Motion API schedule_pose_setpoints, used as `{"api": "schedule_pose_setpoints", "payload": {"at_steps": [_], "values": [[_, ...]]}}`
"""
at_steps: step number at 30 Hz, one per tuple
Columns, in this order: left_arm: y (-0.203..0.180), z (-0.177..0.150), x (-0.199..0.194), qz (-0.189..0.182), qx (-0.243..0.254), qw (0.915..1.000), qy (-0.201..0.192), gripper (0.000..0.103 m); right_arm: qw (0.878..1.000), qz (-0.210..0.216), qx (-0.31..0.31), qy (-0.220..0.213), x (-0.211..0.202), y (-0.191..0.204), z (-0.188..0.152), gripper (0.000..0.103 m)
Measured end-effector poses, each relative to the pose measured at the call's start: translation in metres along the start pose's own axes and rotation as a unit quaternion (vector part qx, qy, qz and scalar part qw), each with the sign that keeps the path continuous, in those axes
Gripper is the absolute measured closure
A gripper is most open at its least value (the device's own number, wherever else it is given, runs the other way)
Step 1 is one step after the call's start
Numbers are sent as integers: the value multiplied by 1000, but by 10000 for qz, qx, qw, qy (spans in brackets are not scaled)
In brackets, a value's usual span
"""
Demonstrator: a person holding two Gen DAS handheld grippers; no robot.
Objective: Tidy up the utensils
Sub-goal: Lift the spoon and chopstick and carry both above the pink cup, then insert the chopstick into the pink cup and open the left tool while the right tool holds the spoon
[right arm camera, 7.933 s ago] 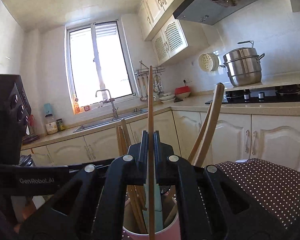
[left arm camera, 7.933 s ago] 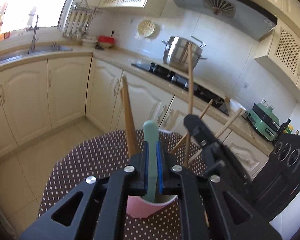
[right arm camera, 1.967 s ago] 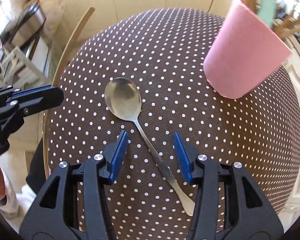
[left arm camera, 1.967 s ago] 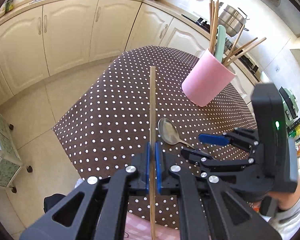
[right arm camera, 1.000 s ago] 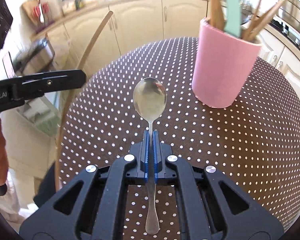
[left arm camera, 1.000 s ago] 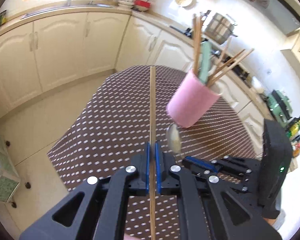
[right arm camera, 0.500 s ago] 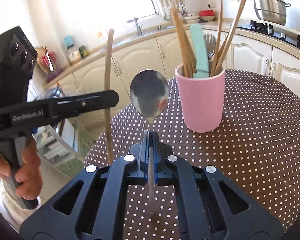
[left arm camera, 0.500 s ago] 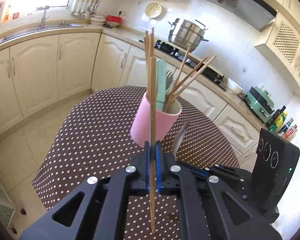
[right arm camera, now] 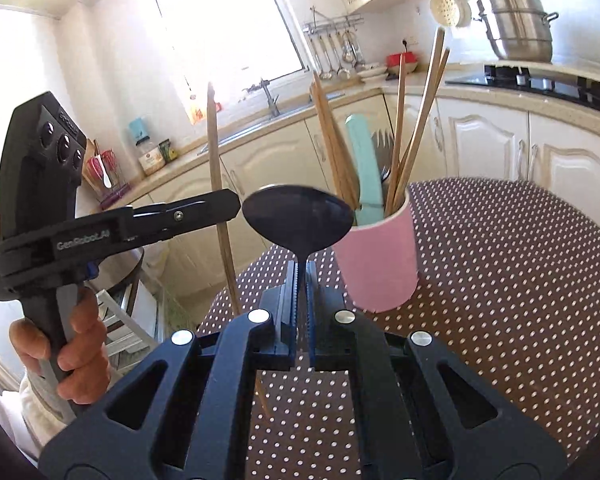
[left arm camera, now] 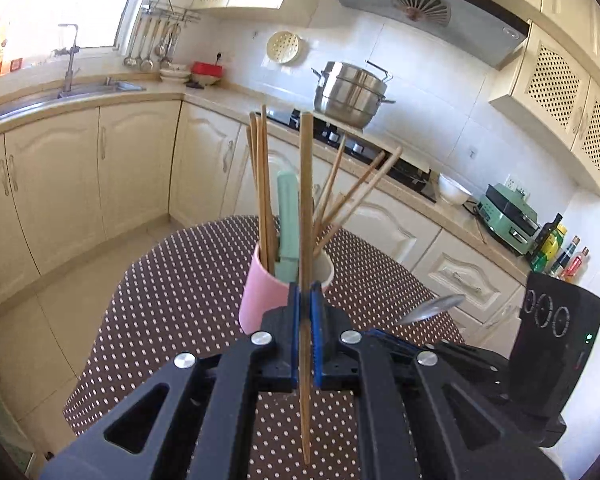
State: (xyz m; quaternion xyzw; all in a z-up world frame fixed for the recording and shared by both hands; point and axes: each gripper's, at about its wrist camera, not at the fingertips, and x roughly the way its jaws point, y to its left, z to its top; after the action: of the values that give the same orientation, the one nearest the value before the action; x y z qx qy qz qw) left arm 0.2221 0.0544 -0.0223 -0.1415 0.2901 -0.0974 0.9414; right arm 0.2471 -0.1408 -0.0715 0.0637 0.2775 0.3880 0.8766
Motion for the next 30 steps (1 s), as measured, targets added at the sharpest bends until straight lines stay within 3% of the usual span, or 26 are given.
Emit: {"api": "schedule_pose_setpoints", "payload": {"at_steps": [3, 9, 18, 23, 30], "values": [[-6, 11, -3, 94, 104, 9998, -158, 98, 9998, -57, -54, -177, -8, 1, 9, 99], [-22, 46, -14, 260, 336, 9954, -864, 98, 9984, -191, -160, -510, -25, 5, 39, 99], [-38, 78, -18, 334, 490, 9738, -2196, 98, 9950, -411, -329, -851, -34, 5, 81, 99], [-42, 82, 7, 292, 576, 9725, -2236, 98, 9938, -579, -358, -875, -23, -1, 90, 99], [-34, 70, 41, 358, 640, 9820, -1743, 97, 9937, -683, -244, -851, -5, -14, 89, 99]]}}
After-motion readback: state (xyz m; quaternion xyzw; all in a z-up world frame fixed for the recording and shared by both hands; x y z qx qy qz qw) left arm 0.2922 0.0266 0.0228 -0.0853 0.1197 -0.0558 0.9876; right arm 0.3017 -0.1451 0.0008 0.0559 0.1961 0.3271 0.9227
